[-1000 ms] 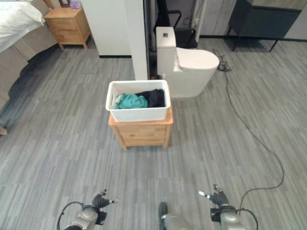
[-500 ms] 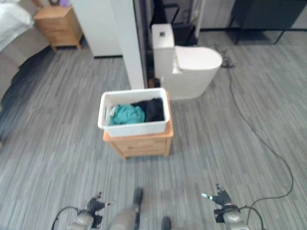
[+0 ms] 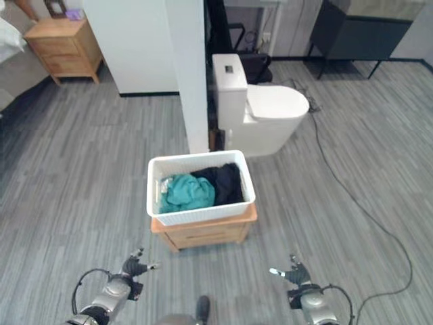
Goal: Grab the laundry basket,head to the washer,open it,put in the laundry and shut it.
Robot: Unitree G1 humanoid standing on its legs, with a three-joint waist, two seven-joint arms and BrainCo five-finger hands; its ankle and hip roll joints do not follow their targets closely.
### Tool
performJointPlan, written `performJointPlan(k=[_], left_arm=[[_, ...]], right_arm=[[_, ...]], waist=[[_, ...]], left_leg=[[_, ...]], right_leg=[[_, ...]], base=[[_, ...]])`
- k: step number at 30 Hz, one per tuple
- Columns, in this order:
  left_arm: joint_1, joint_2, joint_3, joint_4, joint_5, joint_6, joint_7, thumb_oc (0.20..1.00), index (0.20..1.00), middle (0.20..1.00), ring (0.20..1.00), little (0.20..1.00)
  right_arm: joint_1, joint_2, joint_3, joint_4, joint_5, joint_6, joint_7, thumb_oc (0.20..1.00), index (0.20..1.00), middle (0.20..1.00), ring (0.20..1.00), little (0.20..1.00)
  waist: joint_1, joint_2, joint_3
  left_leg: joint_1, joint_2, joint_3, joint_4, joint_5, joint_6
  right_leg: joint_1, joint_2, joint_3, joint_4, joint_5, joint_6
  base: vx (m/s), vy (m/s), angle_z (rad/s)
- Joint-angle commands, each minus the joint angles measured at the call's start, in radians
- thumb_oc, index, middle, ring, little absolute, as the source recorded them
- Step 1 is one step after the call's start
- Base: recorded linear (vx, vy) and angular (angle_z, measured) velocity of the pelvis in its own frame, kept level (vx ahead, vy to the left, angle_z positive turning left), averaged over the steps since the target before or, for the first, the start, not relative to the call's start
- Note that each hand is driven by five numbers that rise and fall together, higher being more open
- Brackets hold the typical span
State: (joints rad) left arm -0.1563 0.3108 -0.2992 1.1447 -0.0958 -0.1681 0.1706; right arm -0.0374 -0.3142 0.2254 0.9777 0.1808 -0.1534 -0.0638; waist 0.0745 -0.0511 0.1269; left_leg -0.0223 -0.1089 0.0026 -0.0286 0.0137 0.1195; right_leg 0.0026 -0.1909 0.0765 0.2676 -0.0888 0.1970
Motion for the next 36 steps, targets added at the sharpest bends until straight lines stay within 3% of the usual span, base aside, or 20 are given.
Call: performJointPlan(k=[1,3,4,5,6,7,9,12,13,18,21,22,25,26,27,28,29,30,33,36], left_arm=[[0.002,0.014,0.027,-0.028,0.033,-0.013,-0.005,1.0,1.0,1.0,1.0,1.0],[0.003,0.016,0.025,-0.031,0.032,-0.011,-0.006,1.0,1.0,1.0,1.0,1.0],[0.006,0.011,0.021,-0.032,0.035,-0.01,-0.009,1.0,1.0,1.0,1.0,1.0],[-0.004,0.013,0.013,-0.019,0.053,-0.005,-0.016,1.0,1.0,1.0,1.0,1.0],[-0.004,0.013,0.013,-0.019,0.053,-0.005,-0.016,1.0,1.0,1.0,1.0,1.0],[-0.003,0.007,0.024,0.015,0.056,-0.006,-0.012,1.0,1.0,1.0,1.0,1.0],[-0.005,0.006,0.033,0.025,0.049,-0.006,-0.008,1.0,1.0,1.0,1.0,1.0],[-0.009,0.003,0.033,0.019,0.039,-0.011,-0.006,1.0,1.0,1.0,1.0,1.0],[-0.006,-0.008,0.035,0.033,0.038,-0.012,-0.008,1.0,1.0,1.0,1.0,1.0],[-0.006,-0.01,0.037,0.021,0.023,-0.013,-0.004,1.0,1.0,1.0,1.0,1.0],[-0.019,-0.008,0.033,0.01,0.022,-0.011,0.001,1.0,1.0,1.0,1.0,1.0],[-0.027,-0.007,0.032,0.006,0.023,-0.012,0.005,1.0,1.0,1.0,1.0,1.0],[-0.046,-0.002,0.02,-0.033,0.009,-0.016,0.012,1.0,1.0,1.0,1.0,1.0],[-0.045,0.002,0.022,-0.048,0.001,-0.016,0.013,1.0,1.0,1.0,1.0,1.0],[-0.044,0.0,0.021,-0.067,-0.003,-0.015,0.014,1.0,1.0,1.0,1.0,1.0],[-0.043,0.0,0.02,-0.067,-0.003,-0.015,0.014,1.0,1.0,1.0,1.0,1.0],[-0.041,0.0,0.02,-0.072,-0.002,-0.016,0.015,1.0,1.0,1.0,1.0,1.0],[-0.037,0.002,0.016,-0.078,-0.006,-0.02,0.026,1.0,1.0,1.0,1.0,1.0],[-0.038,0.002,0.014,-0.062,-0.004,-0.018,0.023,1.0,1.0,1.0,1.0,1.0],[-0.022,0.006,0.028,-0.012,0.01,-0.011,0.008,1.0,1.0,1.0,1.0,1.0]], right_arm=[[0.015,-0.045,-0.021,-0.035,-0.006,-0.016,-0.012,1.0,1.0,1.0,1.0,1.0],[0.011,-0.045,-0.018,-0.04,-0.005,-0.016,-0.013,1.0,1.0,1.0,1.0,1.0],[0.011,-0.043,-0.017,-0.037,-0.003,-0.018,-0.013,1.0,1.0,1.0,1.0,1.0],[0.02,-0.044,-0.011,-0.067,0.006,-0.026,-0.009,1.0,1.0,1.0,1.0,1.0],[0.02,-0.044,-0.011,-0.067,0.006,-0.026,-0.009,1.0,1.0,1.0,1.0,1.0],[0.01,-0.051,0.002,-0.071,0.002,-0.031,-0.012,1.0,1.0,1.0,1.0,1.0],[0.008,-0.052,0.004,-0.065,0.005,-0.034,-0.014,1.0,1.0,1.0,1.0,1.0],[0.021,-0.062,0.005,-0.078,0.009,-0.033,-0.012,1.0,1.0,1.0,1.0,1.0],[0.03,-0.069,-0.001,-0.056,0.012,-0.034,-0.014,1.0,1.0,1.0,1.0,1.0],[0.026,-0.096,-0.008,-0.056,0.021,-0.038,-0.017,1.0,1.0,1.0,1.0,1.0],[0.022,-0.122,-0.009,-0.083,0.017,-0.038,-0.02,1.0,1.0,1.0,1.0,1.0],[0.024,-0.131,-0.014,-0.086,0.016,-0.041,-0.023,1.0,1.0,1.0,1.0,1.0],[0.021,-0.156,-0.018,-0.101,0.016,-0.046,-0.027,1.0,1.0,1.0,1.0,1.0],[0.023,-0.163,-0.022,-0.109,0.016,-0.044,-0.026,1.0,1.0,1.0,1.0,1.0],[0.035,-0.167,-0.037,-0.113,0.022,-0.044,-0.028,1.0,1.0,1.0,1.0,1.0],[0.036,-0.167,-0.037,-0.113,0.022,-0.043,-0.028,1.0,1.0,1.0,1.0,1.0],[0.045,-0.166,-0.049,-0.127,0.031,-0.043,-0.028,1.0,1.0,1.0,1.0,1.0],[0.049,-0.159,-0.069,-0.1,0.068,-0.055,-0.032,1.0,1.0,1.0,1.0,1.0],[0.048,-0.146,-0.078,-0.022,0.092,-0.052,-0.021,1.0,1.0,1.0,1.0,1.0],[0.046,-0.126,-0.087,0.095,0.089,-0.03,-0.012,1.0,1.0,1.0,1.0,1.0]], waist=[[0.006,-0.008,0.008],[0.007,-0.004,0.018],[0.004,-0.001,0.022],[-0.011,-0.004,0.023],[-0.012,-0.004,0.023],[-0.014,-0.023,0.027],[-0.019,-0.028,0.03],[-0.036,-0.029,0.037],[-0.033,-0.03,0.017],[-0.043,-0.018,0.0],[-0.051,-0.011,0.008],[-0.053,-0.01,0.016],[-0.043,-0.014,0.056],[-0.044,-0.015,0.057],[-0.049,-0.01,0.049],[-0.047,-0.011,0.05],[-0.046,-0.006,0.045],[-0.038,0.014,0.038],[-0.03,0.028,0.032],[-0.027,0.039,0.001]], left_leg=[[-0.093,0.042,-0.029,0.176,-0.121,-0.078],[-0.089,0.047,-0.027,0.18,-0.123,-0.075],[-0.088,0.043,-0.04,0.195,-0.13,-0.073],[-0.065,0.041,-0.049,0.198,-0.139,-0.071],[-0.065,0.041,-0.05,0.198,-0.139,-0.071],[-0.032,0.037,-0.035,0.19,-0.158,-0.078],[-0.013,0.033,-0.04,0.187,-0.165,-0.082],[0.013,0.036,-0.081,0.191,-0.159,-0.104],[0.033,0.055,-0.116,0.165,-0.144,-0.128],[0.045,0.091,-0.158,0.158,-0.128,-0.157],[0.024,0.11,-0.17,0.217,-0.112,-0.183],[-0.002,0.111,-0.171,0.269,-0.084,-0.196],[-0.1,0.082,-0.2,0.418,-0.024,-0.217],[-0.107,0.083,-0.199,0.41,-0.027,-0.213],[-0.116,0.129,-0.154,0.309,-0.034,-0.208],[-0.112,0.13,-0.153,0.306,-0.033,-0.208],[-0.11,0.158,-0.132,0.216,-0.031,-0.207],[-0.131,0.189,-0.162,0.077,0.029,-0.209],[-0.142,0.191,-0.193,0.045,0.061,-0.217],[-0.082,0.187,-0.173,-0.005,0.046,-0.213]], right_leg=[[-0.043,-0.021,0.019,-0.002,0.234,0.001],[-0.063,-0.016,-0.009,0.037,0.231,-0.002],[-0.066,0.009,0.0,0.056,0.215,-0.002],[-0.114,0.11,-0.01,0.028,0.06,-0.03],[-0.114,0.11,-0.01,0.028,0.06,-0.03],[-0.157,0.108,-0.087,-0.102,0.086,-0.029],[-0.178,0.109,-0.096,-0.146,0.106,-0.025],[-0.155,0.146,-0.024,-0.122,0.088,-0.034],[-0.12,0.159,-0.043,-0.154,0.077,-0.06],[-0.097,0.176,-0.072,-0.161,0.053,-0.083],[-0.086,0.189,-0.09,-0.154,0.031,-0.1],[-0.077,0.189,-0.097,-0.154,0.028,-0.107],[-0.068,0.178,-0.107,-0.151,0.03,-0.115],[-0.063,0.177,-0.105,-0.156,0.026,-0.117],[-0.055,0.165,-0.116,-0.164,0.015,-0.112],[-0.053,0.165,-0.115,-0.164,0.014,-0.113],[-0.048,0.162,-0.121,-0.168,0.007,-0.11],[-0.046,0.175,-0.111,-0.166,-0.006,-0.102],[-0.03,0.171,-0.095,-0.166,-0.018,-0.094],[0.0,0.154,-0.056,-0.21,0.004,-0.079]], base=[[0.04,0.107,0.07],[0.03,0.056,0.11],[0.15,0.103,0.26],[0.15,0.103,0.2],[0.27,0.008,0.12],[0.15,-0.074,-0.18],[0.17,-0.09,-0.3],[0.18,-0.151,0.37],[0.2,-0.233,0.72],[0.12,-0.182,0.42],[0.08,-0.172,0.12],[0.01,-0.081,0.33],[-0.02,-0.095,0.26],[0.06,-0.015,0.18],[0.08,0.01,0.07],[0.11,0.053,0.01],[0.12,0.086,0.21],[0.12,0.085,0.27],[0.1,0.122,-0.07],[0.16,0.181,-0.37]])
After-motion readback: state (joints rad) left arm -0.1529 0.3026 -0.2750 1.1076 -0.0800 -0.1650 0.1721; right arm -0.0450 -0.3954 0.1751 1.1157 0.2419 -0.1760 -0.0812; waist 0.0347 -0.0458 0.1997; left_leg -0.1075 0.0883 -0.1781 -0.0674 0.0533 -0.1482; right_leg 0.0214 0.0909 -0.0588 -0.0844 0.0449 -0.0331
